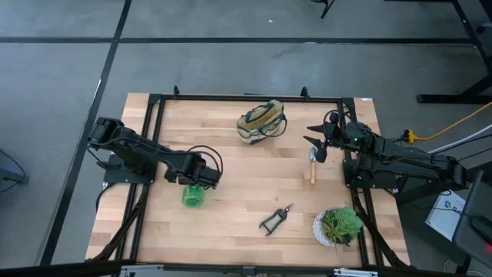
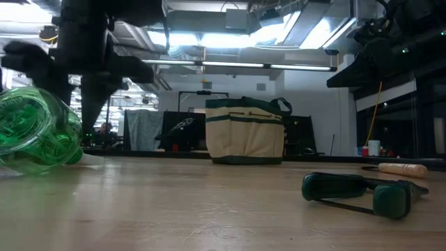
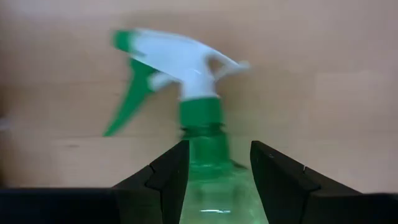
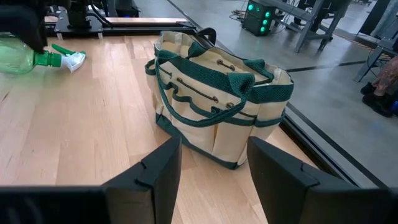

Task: Pick & Place Garden tools in Gardening bag
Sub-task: Put the green spray bottle into the green gardening bag

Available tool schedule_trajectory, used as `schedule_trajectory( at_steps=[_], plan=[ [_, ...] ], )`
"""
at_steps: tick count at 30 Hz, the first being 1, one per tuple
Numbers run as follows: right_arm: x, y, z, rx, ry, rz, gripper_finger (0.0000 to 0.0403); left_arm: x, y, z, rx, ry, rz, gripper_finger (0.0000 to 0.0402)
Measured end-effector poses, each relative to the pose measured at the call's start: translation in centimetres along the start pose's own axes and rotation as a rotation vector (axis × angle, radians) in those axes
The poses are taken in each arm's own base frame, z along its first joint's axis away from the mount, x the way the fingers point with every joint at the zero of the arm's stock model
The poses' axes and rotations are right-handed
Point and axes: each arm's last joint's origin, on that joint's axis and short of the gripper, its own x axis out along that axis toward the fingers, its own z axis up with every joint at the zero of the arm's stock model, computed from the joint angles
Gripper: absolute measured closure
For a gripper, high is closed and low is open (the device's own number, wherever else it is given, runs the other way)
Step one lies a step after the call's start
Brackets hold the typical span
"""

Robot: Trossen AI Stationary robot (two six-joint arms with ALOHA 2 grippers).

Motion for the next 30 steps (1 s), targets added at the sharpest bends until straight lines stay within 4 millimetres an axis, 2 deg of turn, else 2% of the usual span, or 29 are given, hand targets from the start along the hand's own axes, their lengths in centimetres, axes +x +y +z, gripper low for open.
schedule_trajectory(
  at_steps=[4,14,23,30],
  plan=[
    [0.0,0.0,0.0,0.0,0.0,0.0,0.0217,0.9,-0.2,0.1,0.033,0.083,-0.057,0.0235],
    [0.0,0.0,0.0,0.0,0.0,0.0,0.0217,1.2,0.2,0.0,0.081,0.217,-0.001,0.0235],
    [0.0,0.0,0.0,0.0,0.0,0.0,0.0217,1.2,0.2,0.5,0.113,0.22,0.009,0.0235],
    [0.0,0.0,0.0,0.0,0.0,0.0,0.0217,-0.8,-0.4,1.0,0.174,0.079,-0.031,0.0235]
  ],
)
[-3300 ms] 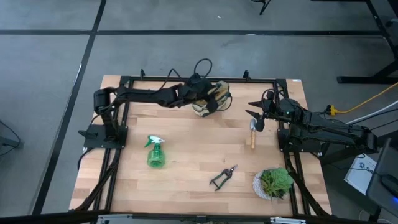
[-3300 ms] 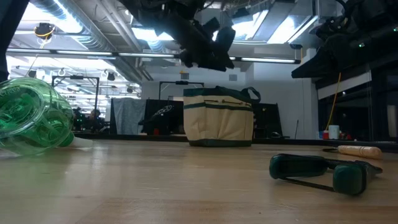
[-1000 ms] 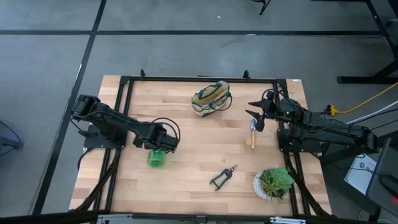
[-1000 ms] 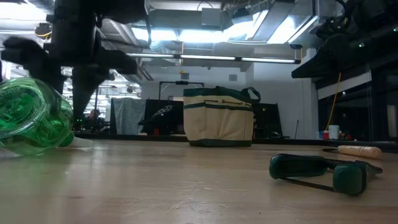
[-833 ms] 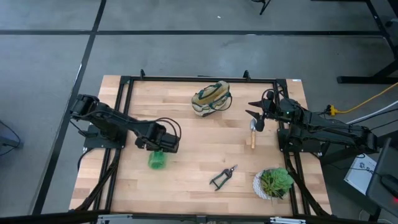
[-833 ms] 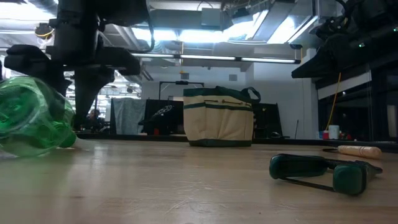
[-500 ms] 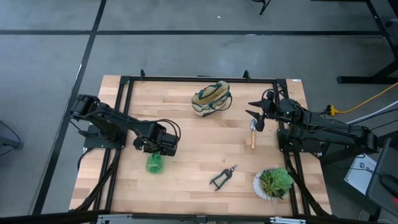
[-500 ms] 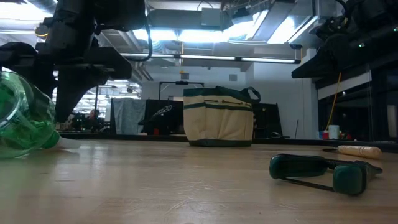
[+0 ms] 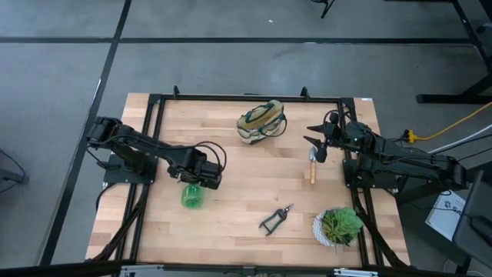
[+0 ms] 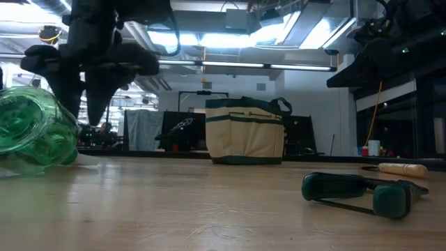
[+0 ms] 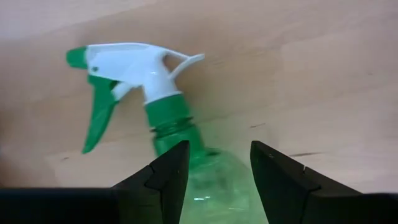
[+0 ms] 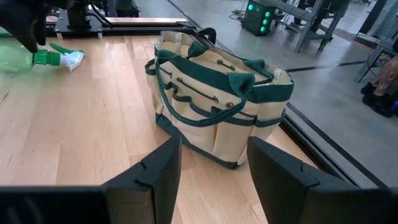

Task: Pick & Place Garden tools in Gardening bag
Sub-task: Put the green spray bottle into the green gardening bag

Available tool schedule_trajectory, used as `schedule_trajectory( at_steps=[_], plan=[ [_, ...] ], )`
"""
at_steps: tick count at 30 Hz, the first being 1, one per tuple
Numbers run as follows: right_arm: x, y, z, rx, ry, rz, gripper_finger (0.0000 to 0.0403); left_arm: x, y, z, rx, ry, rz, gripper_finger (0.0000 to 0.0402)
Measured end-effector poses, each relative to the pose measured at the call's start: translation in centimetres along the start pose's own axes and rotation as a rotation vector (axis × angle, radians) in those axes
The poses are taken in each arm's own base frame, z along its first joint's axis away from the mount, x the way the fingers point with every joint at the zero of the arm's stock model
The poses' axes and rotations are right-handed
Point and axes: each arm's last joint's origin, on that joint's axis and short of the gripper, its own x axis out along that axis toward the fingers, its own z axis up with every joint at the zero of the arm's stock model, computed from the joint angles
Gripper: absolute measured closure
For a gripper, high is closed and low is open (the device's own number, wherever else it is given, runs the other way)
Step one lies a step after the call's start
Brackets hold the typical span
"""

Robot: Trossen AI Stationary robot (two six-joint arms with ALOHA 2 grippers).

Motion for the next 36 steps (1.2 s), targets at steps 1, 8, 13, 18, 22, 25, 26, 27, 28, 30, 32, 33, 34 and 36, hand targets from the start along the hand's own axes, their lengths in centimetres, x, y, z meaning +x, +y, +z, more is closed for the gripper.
schedule_trajectory(
  at_steps=[1,8,13,18,22,25,26,27,28,30,32,33,34,36],
  plan=[
    [0.0,0.0,0.0,0.0,0.0,0.001,0.0217,0.0,0.1,0.0,0.005,0.001,0.006,0.0235],
    [0.0,0.0,0.0,0.0,0.0,0.001,0.0217,0.0,0.9,-0.2,-0.028,0.01,0.074,0.0207],
    [0.0,0.0,0.0,0.0,0.0,0.0,0.0217,0.9,1.4,-0.4,-0.076,0.044,0.096,0.0172],
    [0.0,0.0,0.0,0.0,0.0,0.0,0.0217,2.0,1.1,-0.4,-0.08,0.06,0.02,0.0155],
    [0.0,0.0,0.0,0.0,0.0,0.001,0.0217,3.0,1.2,-0.6,-0.08,0.135,-0.019,0.0153],
    [0.0,0.0,0.0,0.0,0.0,0.001,0.0217,4.0,2.0,-0.8,-0.081,0.2,0.014,0.0153],
    [0.0,0.0,0.0,0.0,0.0,0.001,0.0217,4.2,2.3,-0.9,-0.08,0.209,0.028,0.0153],
    [0.0,0.0,0.0,0.0,0.0,0.0,0.0217,4.5,2.6,-0.9,-0.079,0.214,0.038,0.0153],
    [0.0,0.0,0.0,0.0,0.0,0.0,0.0217,4.7,2.8,-1.0,-0.078,0.215,0.048,0.0153],
    [0.0,0.0,0.0,0.0,0.0,0.0,0.0217,5.1,3.2,-1.1,-0.076,0.214,0.063,0.0154],
    [0.0,0.0,0.0,0.0,0.0,0.001,0.0217,5.3,3.4,-1.2,-0.074,0.214,0.071,0.0163],
    [0.0,0.0,0.0,0.0,0.0,0.0,0.0217,5.3,3.4,-1.2,-0.072,0.212,0.072,0.0172],
    [0.0,0.0,0.0,0.0,0.0,0.0,0.0217,5.3,3.4,-1.2,-0.071,0.209,0.072,0.0182],
    [0.0,0.0,0.0,0.0,0.0,0.0,0.0217,5.3,3.3,-1.2,-0.068,0.192,0.067,0.0209]
  ],
)
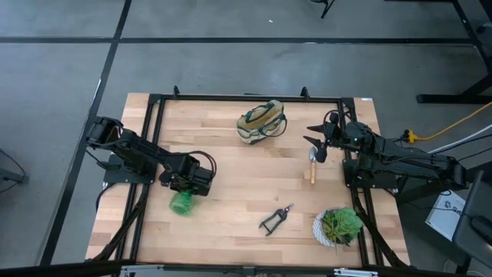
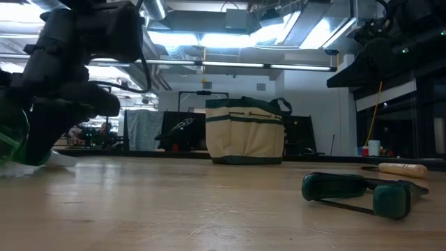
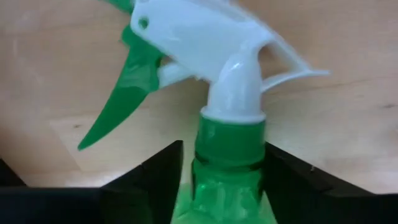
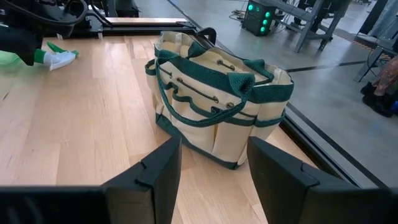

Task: Pick & Place Garden tools in Gardening bag
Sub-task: Put the green spray bottle into the green gardening bag

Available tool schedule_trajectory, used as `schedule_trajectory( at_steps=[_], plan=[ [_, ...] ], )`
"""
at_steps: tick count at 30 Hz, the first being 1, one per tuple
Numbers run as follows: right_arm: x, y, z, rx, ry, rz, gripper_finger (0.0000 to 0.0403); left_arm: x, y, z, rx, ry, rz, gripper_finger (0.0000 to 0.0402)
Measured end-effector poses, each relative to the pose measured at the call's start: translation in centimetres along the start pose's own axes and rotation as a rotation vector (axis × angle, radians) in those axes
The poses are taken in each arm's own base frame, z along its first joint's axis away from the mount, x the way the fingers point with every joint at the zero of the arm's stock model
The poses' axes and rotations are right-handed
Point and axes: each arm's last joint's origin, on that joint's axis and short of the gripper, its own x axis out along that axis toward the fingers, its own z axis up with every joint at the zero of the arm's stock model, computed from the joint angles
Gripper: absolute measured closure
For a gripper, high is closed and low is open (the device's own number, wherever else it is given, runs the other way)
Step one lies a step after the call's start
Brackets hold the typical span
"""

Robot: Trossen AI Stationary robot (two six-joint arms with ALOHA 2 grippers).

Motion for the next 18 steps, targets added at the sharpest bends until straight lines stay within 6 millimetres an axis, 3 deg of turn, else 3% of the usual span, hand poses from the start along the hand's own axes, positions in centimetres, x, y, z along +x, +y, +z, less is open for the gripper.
schedule_trajectory(
  at_steps=[3,11,18],
  plan=[
    [0.0,0.0,0.0,0.0,0.0,0.0,0.0217,0.0,-0.1,0.0,0.041,-0.003,-0.009,0.0252],
    [0.0,0.0,0.0,0.0,0.0,0.0,0.0217,-0.5,-0.6,0.2,0.127,-0.087,-0.041,0.0253],
    [0.0,0.0,0.0,0.0,0.0,0.0,0.0217,-1.5,-2.4,0.9,0.25,-0.236,-0.17,0.0253]
  ],
)
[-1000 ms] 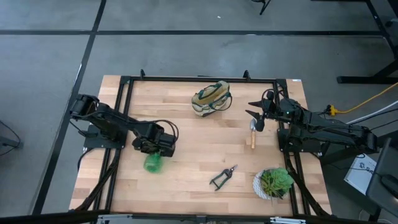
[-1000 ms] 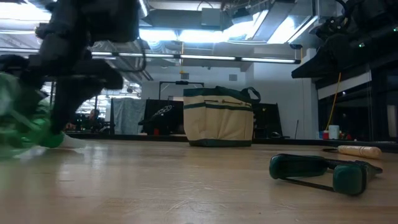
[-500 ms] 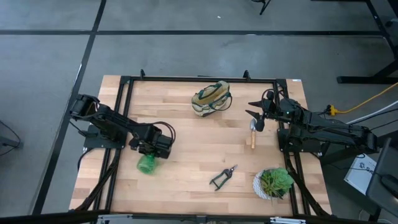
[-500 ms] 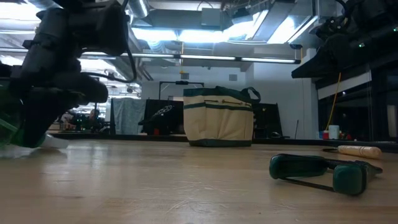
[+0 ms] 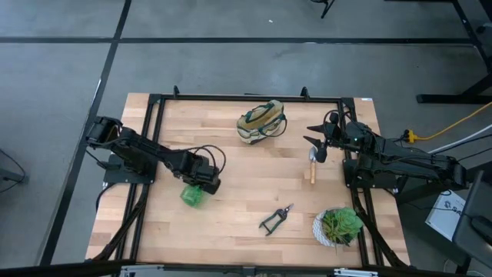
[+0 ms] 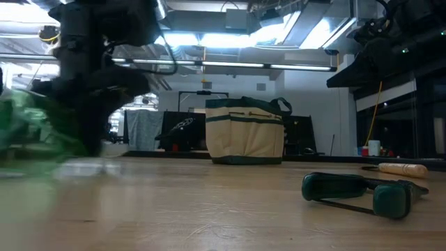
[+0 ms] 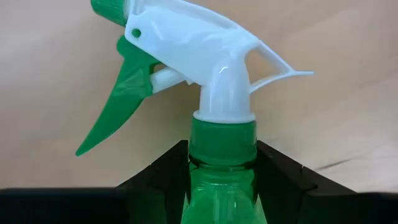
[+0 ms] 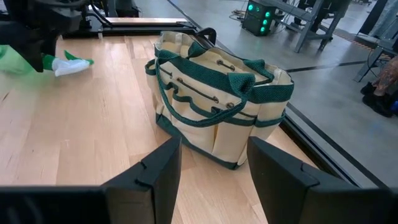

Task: Pick & Place Garden tools in Gardening bag
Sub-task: Put the green spray bottle into the green gardening bag

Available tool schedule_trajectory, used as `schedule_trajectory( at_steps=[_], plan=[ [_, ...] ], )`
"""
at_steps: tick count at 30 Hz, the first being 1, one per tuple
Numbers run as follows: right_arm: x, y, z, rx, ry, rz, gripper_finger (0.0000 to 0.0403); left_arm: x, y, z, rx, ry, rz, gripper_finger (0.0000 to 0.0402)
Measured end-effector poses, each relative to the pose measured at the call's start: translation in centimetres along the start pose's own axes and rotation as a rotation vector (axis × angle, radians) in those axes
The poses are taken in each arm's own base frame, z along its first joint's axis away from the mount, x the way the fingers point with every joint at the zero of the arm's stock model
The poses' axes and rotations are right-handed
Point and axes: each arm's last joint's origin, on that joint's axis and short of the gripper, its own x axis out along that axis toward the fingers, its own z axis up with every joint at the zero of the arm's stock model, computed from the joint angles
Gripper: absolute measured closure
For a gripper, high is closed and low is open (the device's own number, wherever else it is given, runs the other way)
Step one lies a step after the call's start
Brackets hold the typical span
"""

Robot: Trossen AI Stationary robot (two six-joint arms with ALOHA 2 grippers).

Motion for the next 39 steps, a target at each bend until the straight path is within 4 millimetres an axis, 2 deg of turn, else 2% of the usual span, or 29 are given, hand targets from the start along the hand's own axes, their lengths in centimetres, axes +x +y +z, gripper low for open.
schedule_trajectory(
  at_steps=[8,19,30,39],
  plan=[
    [0.0,0.0,0.0,0.0,0.0,0.0,0.0217,-0.4,-1.8,2.5,0.15,-0.201,-0.174,0.0253],
    [0.0,0.0,0.0,0.0,0.0,0.0,0.0217,-1.3,-3.3,5.9,0.322,-0.465,-0.317,0.0253],
    [0.0,0.0,0.0,0.0,0.0,0.0,0.0217,-3.3,-5.4,7.1,0.619,-0.813,-0.397,0.0253],
    [0.0,0.0,0.0,0.0,0.0,0.0,0.0217,-5.4,-6.8,7.5,0.774,-1.047,-0.51,0.0253]
  ],
)
